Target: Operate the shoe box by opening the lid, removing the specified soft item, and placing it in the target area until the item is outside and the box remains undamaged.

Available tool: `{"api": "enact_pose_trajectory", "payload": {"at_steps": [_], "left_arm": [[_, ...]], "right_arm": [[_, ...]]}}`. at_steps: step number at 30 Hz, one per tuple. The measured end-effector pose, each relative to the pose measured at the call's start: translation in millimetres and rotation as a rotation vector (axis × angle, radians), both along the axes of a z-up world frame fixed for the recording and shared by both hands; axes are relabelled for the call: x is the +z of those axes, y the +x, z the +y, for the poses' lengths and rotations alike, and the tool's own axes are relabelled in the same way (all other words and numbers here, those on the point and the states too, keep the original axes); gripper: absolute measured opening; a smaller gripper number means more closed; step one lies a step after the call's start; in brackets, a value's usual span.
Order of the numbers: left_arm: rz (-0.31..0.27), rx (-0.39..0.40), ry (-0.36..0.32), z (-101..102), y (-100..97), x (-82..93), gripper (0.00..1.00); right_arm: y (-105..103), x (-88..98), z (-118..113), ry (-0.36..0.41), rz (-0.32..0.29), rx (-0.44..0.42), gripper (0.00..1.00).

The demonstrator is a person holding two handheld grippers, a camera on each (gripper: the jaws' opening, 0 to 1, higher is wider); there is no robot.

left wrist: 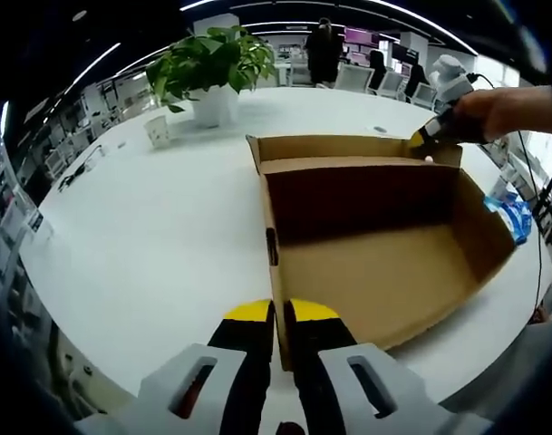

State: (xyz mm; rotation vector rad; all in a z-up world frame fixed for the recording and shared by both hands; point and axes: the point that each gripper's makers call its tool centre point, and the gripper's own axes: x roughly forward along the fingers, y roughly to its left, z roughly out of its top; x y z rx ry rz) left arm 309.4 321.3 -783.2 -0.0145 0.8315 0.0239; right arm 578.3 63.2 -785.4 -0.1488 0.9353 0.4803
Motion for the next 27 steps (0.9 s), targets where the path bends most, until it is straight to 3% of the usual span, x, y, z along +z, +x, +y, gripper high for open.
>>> {"api": "enact_pose_trajectory", "payload": {"at_steps": [6,16,27], "left_arm": [[0.0,0.009,-0.012,0,-0.9,0.3,0.04],[0.005,0.022,-0.022,2,-3.8,0.0,0.03],[-0.005,0.013,-0.036,-1,-1.8,2.0,0.04]], "right_arm": [[0,16.6,0,0.016,-0.042,0.0,0.0],[-26,57.8,4,0.045,-0.121,0.005,0.0],[-21,83.0,-1,0.067,-0.174,0.005,0.0]]}}
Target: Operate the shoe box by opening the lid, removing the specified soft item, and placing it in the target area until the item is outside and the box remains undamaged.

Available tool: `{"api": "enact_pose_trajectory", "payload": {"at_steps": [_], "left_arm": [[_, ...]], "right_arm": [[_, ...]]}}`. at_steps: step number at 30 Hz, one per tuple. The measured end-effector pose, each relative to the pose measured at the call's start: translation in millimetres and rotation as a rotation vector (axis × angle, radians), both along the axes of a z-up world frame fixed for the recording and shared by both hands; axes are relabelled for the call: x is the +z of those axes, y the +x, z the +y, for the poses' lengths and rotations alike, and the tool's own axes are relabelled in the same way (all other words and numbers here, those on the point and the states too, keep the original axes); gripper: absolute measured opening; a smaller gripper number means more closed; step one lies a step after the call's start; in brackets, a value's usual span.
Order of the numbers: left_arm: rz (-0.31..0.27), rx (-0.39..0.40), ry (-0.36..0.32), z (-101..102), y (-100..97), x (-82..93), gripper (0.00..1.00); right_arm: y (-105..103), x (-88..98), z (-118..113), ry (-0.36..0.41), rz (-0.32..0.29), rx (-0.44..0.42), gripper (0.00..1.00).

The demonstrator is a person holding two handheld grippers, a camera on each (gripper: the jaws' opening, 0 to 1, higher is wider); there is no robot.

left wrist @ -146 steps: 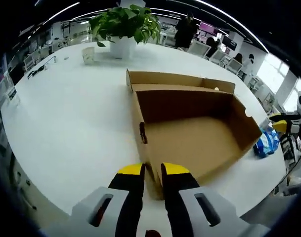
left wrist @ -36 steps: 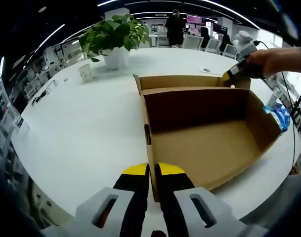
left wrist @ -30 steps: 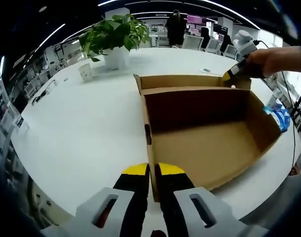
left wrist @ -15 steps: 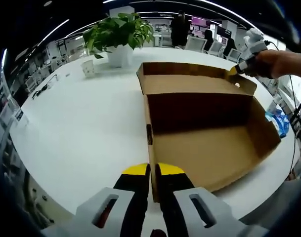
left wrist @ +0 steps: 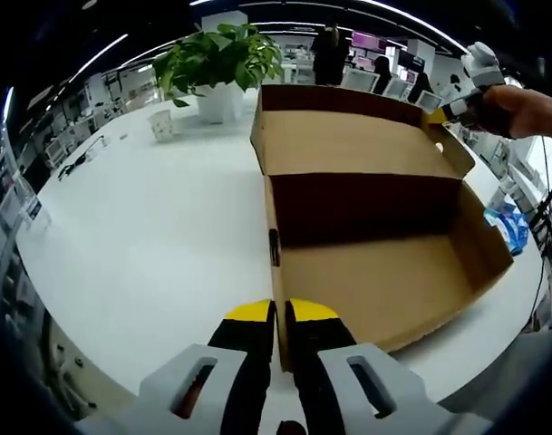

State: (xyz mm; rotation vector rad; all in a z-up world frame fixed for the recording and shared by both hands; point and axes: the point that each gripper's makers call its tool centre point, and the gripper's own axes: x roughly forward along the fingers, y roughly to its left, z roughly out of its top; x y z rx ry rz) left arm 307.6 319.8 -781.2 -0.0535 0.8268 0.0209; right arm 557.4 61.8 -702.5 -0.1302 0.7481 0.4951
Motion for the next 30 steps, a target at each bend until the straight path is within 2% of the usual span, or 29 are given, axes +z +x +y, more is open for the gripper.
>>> {"api": "enact_pose_trajectory", "payload": {"at_steps": [18,30], "left_arm": [[-0.019,-0.004,-0.003,-3,0.9,3.8,0.05],[-0.024,-0.001,-0.009,-4,1.9,4.1,0.05]], "right_arm": [[-17,38.6,-3,0.039,-0.096,0.015,0.0],[-47,59.3,-8,0.089,-0.154,0.026,0.0]]}}
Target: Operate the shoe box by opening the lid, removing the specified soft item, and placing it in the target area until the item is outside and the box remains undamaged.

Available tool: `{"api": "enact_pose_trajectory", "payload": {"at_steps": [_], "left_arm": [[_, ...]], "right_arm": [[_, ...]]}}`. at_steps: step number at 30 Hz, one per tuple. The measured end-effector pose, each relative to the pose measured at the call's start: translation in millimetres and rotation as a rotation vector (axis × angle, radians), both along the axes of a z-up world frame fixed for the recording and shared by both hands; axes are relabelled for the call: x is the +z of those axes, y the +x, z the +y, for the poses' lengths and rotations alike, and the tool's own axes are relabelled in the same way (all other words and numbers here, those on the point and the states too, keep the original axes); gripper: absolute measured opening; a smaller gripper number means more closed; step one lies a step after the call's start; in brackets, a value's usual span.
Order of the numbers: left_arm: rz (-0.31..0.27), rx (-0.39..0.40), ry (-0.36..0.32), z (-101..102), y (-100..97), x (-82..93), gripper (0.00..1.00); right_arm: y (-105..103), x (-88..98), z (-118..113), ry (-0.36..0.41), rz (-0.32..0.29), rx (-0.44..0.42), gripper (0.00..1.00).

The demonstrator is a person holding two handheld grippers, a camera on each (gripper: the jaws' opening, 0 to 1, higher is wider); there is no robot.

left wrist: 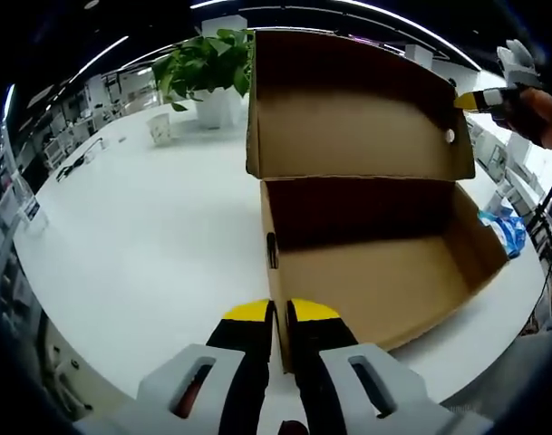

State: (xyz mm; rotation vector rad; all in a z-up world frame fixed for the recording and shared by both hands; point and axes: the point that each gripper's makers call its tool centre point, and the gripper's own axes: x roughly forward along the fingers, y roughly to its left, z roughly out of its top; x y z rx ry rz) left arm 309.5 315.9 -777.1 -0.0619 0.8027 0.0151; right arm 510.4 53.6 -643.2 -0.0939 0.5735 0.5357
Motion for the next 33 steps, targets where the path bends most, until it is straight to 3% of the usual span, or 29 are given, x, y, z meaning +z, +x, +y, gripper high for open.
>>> {"api": "enact_pose_trajectory", "payload": {"at_steps": [23,33], "left_arm": [[-0.002,-0.002,-0.006,0,-1.1,0.1,0.06],[-0.011,0.027,-0.066,1,-0.5,-2.1,0.06]], "right_arm": [[-66,12.7,-3,0.036,-0.071,-0.026,0.0],[-92,7.5,-8,0.076,-0.129,-0.053,0.0]]}}
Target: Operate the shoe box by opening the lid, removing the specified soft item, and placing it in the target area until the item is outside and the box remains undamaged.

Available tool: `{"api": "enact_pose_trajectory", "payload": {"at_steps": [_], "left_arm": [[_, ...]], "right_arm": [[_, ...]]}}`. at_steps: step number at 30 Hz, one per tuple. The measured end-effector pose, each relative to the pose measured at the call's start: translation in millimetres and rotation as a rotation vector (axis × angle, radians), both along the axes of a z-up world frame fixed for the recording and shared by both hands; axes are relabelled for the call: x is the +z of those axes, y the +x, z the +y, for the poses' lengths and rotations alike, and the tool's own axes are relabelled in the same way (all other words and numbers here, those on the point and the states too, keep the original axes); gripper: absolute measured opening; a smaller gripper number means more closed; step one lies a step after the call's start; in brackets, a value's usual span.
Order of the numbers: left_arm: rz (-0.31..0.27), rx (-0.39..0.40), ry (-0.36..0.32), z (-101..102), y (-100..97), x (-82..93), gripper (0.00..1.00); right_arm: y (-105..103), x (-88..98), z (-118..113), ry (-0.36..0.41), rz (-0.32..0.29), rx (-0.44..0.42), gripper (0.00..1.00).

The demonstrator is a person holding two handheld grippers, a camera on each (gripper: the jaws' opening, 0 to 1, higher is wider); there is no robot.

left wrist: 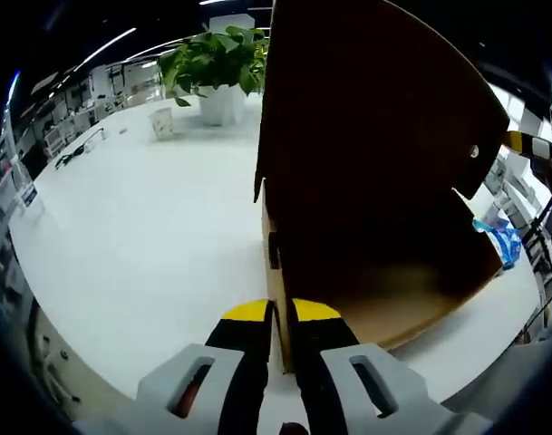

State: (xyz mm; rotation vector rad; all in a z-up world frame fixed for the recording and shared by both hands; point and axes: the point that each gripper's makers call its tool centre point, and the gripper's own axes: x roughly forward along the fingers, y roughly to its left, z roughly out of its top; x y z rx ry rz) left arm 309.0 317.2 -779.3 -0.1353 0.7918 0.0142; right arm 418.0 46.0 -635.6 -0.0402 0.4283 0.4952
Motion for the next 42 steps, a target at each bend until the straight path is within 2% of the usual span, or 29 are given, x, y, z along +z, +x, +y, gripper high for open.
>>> {"api": "enact_pose_trajectory", "payload": {"at_steps": [6,12,17,21,24,27,31,42], "left_arm": [[0.014,0.012,-0.072,1,0.5,2.4,0.07],[-0.029,0.001,-0.093,3,1.2,27.5,0.07],[-0.049,-0.011,-0.076,5,-2.1,37.5,0.04],[-0.071,-0.008,-0.099,4,-6.7,43.1,0.03],[-0.085,-0.017,-0.092,6,-10.8,47.3,0.02],[-0.102,-0.023,-0.097,8,-13.8,52.1,0.01],[-0.131,-0.043,-0.094,9,-15.3,59.1,0.01],[-0.145,-0.091,-0.078,8,-19.5,59.8,0.0]], "right_arm": [[-18,-10.5,-5,0.018,-0.013,-0.006,0.0],[-29,-21.2,-7,0.02,-0.005,-0.007,0.0],[-34,-30.0,-9,0.022,0.006,-0.003,0.0],[-37,-31.1,-10,0.027,0.008,-0.003,0.0],[-40,-33.0,-10,0.017,0.011,0.006,0.0],[-46,-40.5,-12,0.009,0.045,0.019,0.0],[-54,-47.8,-15,0.007,0.051,0.022,0.0],[-73,-69.0,-18,0.045,0.105,0.01,0.0]]}}
